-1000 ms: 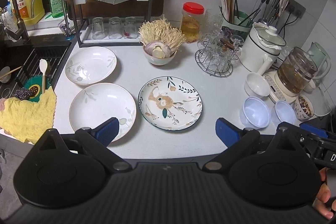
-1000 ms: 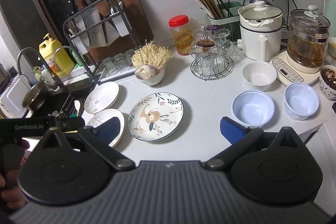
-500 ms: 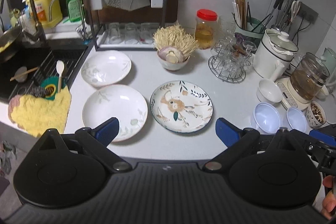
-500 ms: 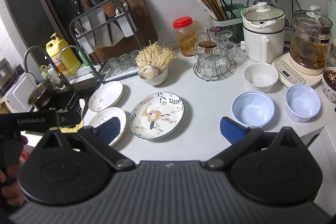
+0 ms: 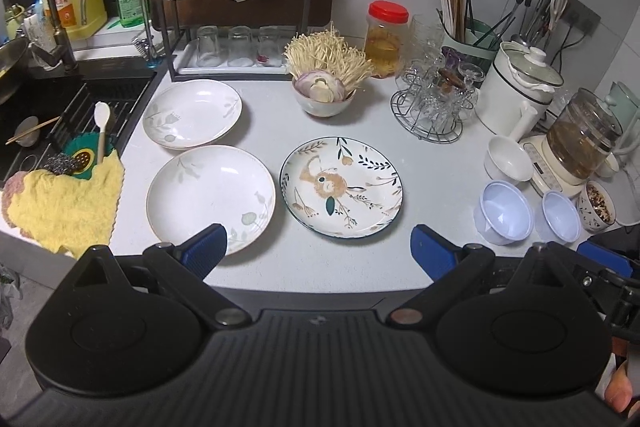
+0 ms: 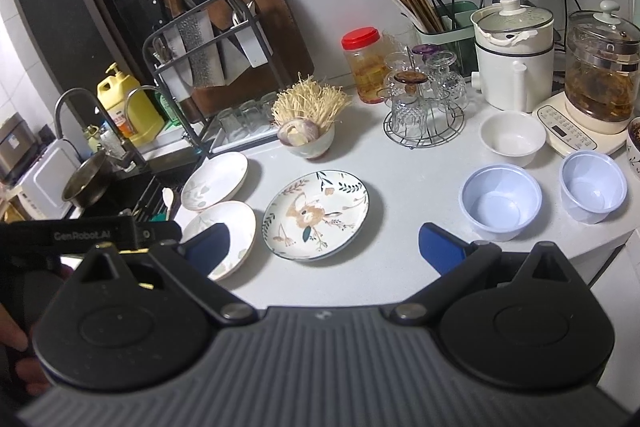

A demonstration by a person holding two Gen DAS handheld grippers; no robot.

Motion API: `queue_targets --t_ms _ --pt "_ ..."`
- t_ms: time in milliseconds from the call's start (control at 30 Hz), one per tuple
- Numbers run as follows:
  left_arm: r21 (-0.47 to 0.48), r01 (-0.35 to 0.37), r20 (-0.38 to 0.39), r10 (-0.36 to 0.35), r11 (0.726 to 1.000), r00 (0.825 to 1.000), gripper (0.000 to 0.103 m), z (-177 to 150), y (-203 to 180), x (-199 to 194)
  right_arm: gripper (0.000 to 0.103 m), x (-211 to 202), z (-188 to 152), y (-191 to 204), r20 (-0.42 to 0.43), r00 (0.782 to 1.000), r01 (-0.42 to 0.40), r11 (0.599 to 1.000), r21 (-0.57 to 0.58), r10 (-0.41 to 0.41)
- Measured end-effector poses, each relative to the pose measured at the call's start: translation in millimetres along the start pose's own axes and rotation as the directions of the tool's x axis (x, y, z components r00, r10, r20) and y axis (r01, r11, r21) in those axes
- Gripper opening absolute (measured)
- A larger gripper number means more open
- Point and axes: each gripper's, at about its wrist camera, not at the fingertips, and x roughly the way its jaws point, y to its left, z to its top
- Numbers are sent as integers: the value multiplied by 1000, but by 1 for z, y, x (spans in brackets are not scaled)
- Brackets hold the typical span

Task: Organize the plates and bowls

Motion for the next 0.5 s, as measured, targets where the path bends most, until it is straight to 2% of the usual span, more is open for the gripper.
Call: queue_targets --t_ms 500 --pt "66 117 -38 -115 991 993 100 52 106 66 99 71 -4 66 -26 996 84 991 107 -82"
